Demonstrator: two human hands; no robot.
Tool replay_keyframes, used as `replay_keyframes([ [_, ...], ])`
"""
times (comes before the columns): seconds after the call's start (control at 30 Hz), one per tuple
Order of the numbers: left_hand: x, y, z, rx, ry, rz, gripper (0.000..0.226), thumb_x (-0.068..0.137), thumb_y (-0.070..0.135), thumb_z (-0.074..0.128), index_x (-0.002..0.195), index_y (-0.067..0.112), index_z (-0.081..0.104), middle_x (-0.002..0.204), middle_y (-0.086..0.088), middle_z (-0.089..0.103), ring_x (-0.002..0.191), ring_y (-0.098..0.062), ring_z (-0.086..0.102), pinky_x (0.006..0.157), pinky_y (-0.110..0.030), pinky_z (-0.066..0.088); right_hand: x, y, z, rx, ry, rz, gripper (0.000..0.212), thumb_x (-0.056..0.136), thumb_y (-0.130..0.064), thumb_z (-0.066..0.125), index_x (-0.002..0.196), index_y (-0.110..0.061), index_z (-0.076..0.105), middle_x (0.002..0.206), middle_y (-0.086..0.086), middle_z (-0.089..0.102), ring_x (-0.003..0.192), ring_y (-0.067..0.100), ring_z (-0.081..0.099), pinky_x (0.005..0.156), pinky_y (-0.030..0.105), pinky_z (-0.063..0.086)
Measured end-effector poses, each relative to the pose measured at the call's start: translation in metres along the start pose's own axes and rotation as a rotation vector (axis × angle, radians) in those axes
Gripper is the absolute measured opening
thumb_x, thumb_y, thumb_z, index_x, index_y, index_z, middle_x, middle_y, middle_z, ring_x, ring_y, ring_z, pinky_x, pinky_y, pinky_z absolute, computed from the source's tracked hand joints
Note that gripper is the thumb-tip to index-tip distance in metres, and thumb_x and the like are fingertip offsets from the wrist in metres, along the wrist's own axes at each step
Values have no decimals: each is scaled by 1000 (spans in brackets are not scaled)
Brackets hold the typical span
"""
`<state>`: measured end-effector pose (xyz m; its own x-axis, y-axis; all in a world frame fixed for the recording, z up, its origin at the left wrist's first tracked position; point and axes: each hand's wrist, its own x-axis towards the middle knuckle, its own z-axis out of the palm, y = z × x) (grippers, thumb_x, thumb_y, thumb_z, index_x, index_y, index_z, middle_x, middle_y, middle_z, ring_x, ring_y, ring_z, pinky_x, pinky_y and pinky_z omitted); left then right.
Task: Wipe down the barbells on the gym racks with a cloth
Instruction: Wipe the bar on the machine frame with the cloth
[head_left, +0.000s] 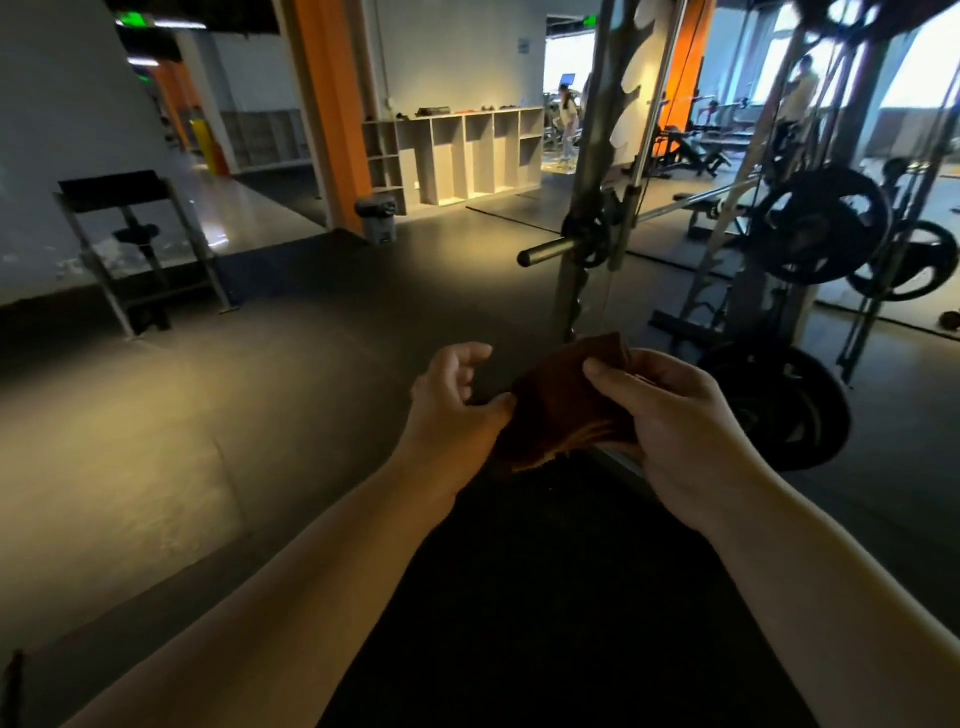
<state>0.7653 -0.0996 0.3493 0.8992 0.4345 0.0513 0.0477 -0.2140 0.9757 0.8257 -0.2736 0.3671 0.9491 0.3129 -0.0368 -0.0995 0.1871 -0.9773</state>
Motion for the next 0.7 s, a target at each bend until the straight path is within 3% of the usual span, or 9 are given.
replay_keyframes([
  [0.07, 17, 4, 13, 129, -16, 49, 32, 96, 28, 66, 119, 45, 53, 129, 7, 49, 112, -11, 55, 80, -24, 48, 21, 3, -2, -93, 88, -38, 17, 94, -21, 73, 110, -15, 73, 96, 7, 79, 86, 22, 78, 75, 38, 64],
  [0.13, 34, 8, 25, 4, -214, 67, 24, 101, 41, 54, 125, 38, 55, 125, 2, 60, 107, -12, 63, 90, -31, 55, 40, 4, -1, -175, 83, -52, 19, 96, -28, 71, 112, -19, 71, 100, 5, 78, 90, 21, 77, 84, 43, 63],
  [0.23, 75, 11, 43, -101, -432, 75, 58, 87, 63, 57, 136, 33, 48, 125, 4, 62, 111, -10, 65, 96, -32, 54, 75, 1, -2, 0, -73, 24, 33, 102, -41, 54, 118, -16, 69, 107, 10, 77, 97, 24, 75, 84, 39, 61],
  [0.3, 110, 13, 51, 20, -403, 124, 64, 81, 56, 68, 137, 35, 44, 124, 9, 60, 110, -6, 62, 92, -28, 53, 104, -6, -4, 106, -150, 66, 38, 106, -37, 46, 121, -11, 69, 109, 12, 77, 100, 24, 74, 86, 37, 59],
  [0.37, 148, 14, 56, 79, -330, 131, 40, 95, 41, 64, 131, 36, 47, 119, 10, 62, 103, -3, 63, 85, -23, 53, 137, -9, -8, 68, -145, 31, 27, 107, -19, 48, 122, -8, 68, 110, 14, 76, 101, 26, 75, 85, 38, 59],
  [0.43, 187, 14, 61, 41, -299, 92, 16, 103, 37, 52, 120, 36, 53, 113, 7, 64, 100, -6, 65, 89, -29, 54, 174, -5, -16, -124, -47, -76, 22, 103, -6, 53, 116, -12, 70, 107, 11, 76, 100, 27, 75, 81, 34, 61],
  [0.53, 232, 13, 75, -20, -366, 40, 15, 105, 35, 48, 116, 33, 58, 105, 5, 67, 99, -10, 67, 89, -33, 54, 222, 5, -27, -576, 90, -269, 16, 94, -28, 67, 109, -35, 66, 108, 0, 70, 97, 20, 71, 78, 36, 61],
  [0.6, 256, 12, 86, -50, -386, -1, 17, 105, 35, 48, 115, 33, 62, 105, 4, 68, 98, -10, 68, 87, -31, 53, 245, 9, -32, -579, 54, -258, 20, 96, -31, 69, 110, -37, 56, 107, -1, 70, 91, 17, 74, 72, 37, 63],
  [0.7, 289, 4, 102, -117, -400, -118, 20, 103, 39, 52, 121, 37, 61, 113, 1, 69, 104, -15, 69, 96, -41, 55, 273, 14, -39, -494, 44, -207, 27, 100, -20, 64, 104, -42, 48, 102, 2, 70, 78, 15, 76, 59, 31, 62],
])
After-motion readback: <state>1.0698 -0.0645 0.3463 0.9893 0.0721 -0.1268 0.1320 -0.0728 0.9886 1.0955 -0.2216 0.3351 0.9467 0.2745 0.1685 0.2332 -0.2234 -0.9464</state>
